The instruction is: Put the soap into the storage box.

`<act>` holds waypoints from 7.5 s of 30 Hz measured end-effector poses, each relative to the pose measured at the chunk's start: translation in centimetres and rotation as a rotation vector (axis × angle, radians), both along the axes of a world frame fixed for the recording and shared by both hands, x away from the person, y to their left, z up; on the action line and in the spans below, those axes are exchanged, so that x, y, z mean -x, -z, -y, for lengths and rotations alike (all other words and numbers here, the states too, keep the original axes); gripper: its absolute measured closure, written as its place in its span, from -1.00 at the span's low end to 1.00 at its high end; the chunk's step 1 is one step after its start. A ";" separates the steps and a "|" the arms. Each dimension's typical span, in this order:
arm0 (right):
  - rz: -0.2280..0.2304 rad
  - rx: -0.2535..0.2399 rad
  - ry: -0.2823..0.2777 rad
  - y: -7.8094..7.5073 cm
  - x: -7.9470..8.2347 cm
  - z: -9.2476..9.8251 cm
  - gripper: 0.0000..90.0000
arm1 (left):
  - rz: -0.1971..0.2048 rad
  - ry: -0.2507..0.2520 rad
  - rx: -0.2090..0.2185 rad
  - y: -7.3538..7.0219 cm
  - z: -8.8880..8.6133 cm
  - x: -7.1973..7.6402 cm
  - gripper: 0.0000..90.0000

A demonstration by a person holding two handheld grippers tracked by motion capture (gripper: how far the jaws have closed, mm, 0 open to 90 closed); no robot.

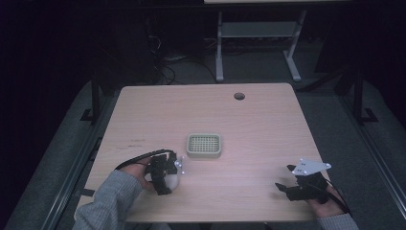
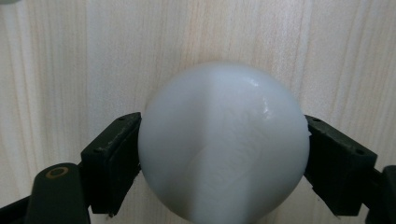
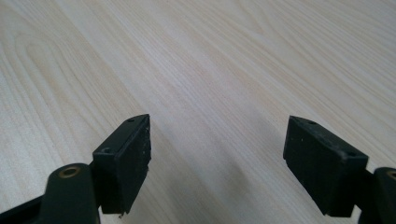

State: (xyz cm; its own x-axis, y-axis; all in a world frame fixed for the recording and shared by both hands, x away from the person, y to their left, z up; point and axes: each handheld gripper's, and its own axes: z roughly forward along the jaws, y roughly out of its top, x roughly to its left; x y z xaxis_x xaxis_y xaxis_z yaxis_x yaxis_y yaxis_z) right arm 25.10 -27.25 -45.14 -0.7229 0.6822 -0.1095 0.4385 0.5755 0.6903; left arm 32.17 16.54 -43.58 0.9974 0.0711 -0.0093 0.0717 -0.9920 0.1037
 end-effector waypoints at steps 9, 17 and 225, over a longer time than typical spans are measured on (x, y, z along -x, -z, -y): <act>0.004 -0.002 0.001 -0.1 0.0 0.0 -0.50 | -0.011 0.005 0.001 0.1 0.0 -0.1 -0.49; 0.010 -0.009 0.000 -0.2 0.0 0.1 -0.50 | -0.013 0.006 0.001 0.1 0.0 -0.1 -0.48; 0.003 -0.038 0.002 -0.2 -0.1 0.4 -0.51 | -0.012 -0.016 0.009 -3.0 11.4 -13.3 -0.49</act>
State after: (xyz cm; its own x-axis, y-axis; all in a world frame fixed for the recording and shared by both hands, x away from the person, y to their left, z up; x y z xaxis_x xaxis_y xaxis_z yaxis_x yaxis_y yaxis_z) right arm 25.19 -27.69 -44.97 -0.7212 0.6875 -0.0851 0.4378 0.5476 0.7131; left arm 45.43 5.15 -40.60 0.9960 0.0868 -0.0220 0.0887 -0.9898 0.1114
